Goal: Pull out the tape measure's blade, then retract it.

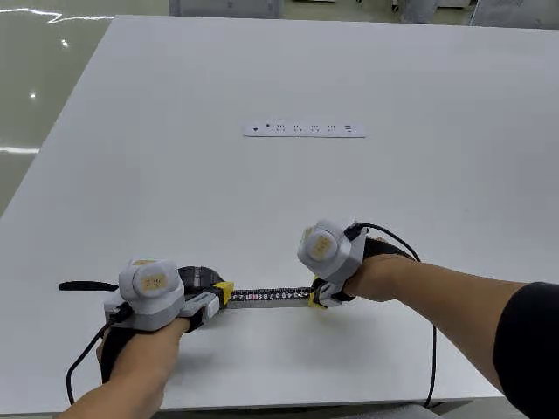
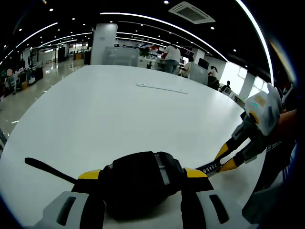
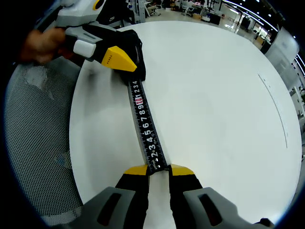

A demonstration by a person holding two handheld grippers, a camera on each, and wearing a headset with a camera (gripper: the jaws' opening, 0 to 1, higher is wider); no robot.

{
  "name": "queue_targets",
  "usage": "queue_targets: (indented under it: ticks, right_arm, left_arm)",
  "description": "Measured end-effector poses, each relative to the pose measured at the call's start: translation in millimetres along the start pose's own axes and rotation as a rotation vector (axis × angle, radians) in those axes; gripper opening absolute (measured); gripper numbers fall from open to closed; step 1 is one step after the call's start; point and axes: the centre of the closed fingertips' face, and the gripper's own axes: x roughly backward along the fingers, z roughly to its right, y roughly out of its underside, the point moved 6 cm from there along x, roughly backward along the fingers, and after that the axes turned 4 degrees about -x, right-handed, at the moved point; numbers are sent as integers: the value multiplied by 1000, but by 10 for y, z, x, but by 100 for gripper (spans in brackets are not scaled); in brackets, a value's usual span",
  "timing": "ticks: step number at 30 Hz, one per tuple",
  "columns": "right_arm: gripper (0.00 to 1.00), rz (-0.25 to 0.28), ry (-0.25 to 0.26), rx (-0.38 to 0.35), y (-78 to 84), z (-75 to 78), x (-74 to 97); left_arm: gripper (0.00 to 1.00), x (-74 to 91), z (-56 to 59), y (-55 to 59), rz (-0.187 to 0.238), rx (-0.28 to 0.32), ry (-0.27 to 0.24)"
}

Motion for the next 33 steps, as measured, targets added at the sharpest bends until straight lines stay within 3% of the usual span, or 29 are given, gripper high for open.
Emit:
queue_targets:
  ticks: [33]
  right_arm:
    - [11,19,-4,1,-107,-21,-51]
  left_arm:
    - [61,-5,-5,-2,1,9,4]
